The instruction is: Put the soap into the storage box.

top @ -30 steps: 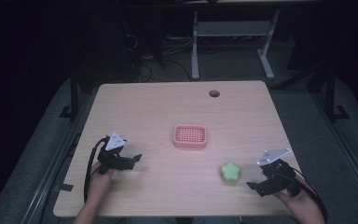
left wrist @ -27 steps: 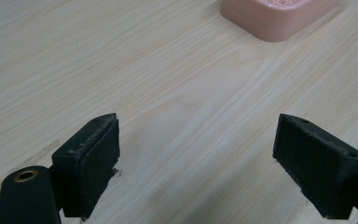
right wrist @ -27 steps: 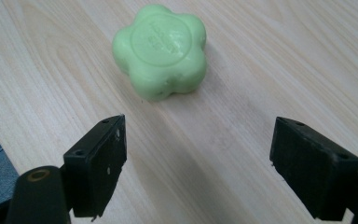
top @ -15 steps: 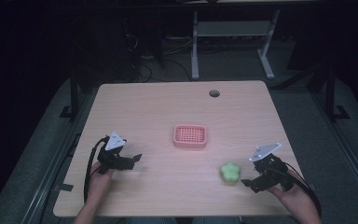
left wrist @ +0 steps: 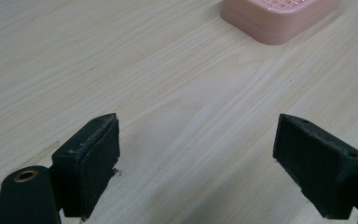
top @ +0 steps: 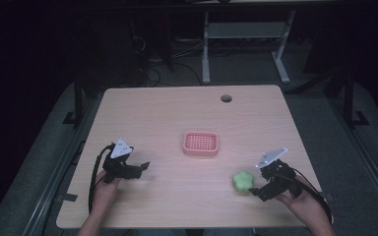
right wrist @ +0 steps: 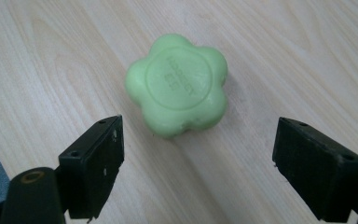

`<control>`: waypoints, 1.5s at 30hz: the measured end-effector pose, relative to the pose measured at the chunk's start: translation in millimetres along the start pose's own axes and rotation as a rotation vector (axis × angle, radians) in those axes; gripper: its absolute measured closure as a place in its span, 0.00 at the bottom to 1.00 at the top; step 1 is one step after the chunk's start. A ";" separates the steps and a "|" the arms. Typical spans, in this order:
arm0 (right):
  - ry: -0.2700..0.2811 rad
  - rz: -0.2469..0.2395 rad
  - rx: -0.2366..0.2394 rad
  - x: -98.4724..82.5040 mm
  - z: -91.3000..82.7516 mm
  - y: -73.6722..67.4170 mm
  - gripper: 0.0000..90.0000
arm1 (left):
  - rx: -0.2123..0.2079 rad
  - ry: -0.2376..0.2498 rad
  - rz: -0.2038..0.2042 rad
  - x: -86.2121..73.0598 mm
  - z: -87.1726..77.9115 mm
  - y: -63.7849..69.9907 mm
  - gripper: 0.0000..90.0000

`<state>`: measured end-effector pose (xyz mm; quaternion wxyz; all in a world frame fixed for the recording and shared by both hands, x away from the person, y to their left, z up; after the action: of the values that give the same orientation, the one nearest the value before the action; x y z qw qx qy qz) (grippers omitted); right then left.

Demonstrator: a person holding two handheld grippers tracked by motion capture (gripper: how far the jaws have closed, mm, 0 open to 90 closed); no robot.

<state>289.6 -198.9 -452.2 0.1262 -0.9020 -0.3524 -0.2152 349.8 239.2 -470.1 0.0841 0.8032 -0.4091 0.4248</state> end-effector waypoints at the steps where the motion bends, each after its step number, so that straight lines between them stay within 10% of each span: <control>1: 0.000 0.000 0.000 0.0 0.0 0.0 0.18 | 0.001 0.007 -0.002 0.0 0.0 -0.3 0.16; 45: -0.148 -0.070 0.011 30.7 41.4 -14.0 0.16 | 0.002 0.012 -0.013 -0.3 -1.4 -2.2 0.16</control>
<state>312.6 -155.3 -472.7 0.0972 -0.9019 -0.3932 -0.1502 350.5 241.5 -469.0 0.0883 0.8035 -0.4028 0.4294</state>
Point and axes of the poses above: each handheld gripper's, and its own axes: z roughly forward along the jaws, x roughly out of its top, y roughly to its right, the point moved 4 cm from there along z, roughly forward along the jaws, and after that the axes turned 10 degrees about z, right-handed, at the moved point
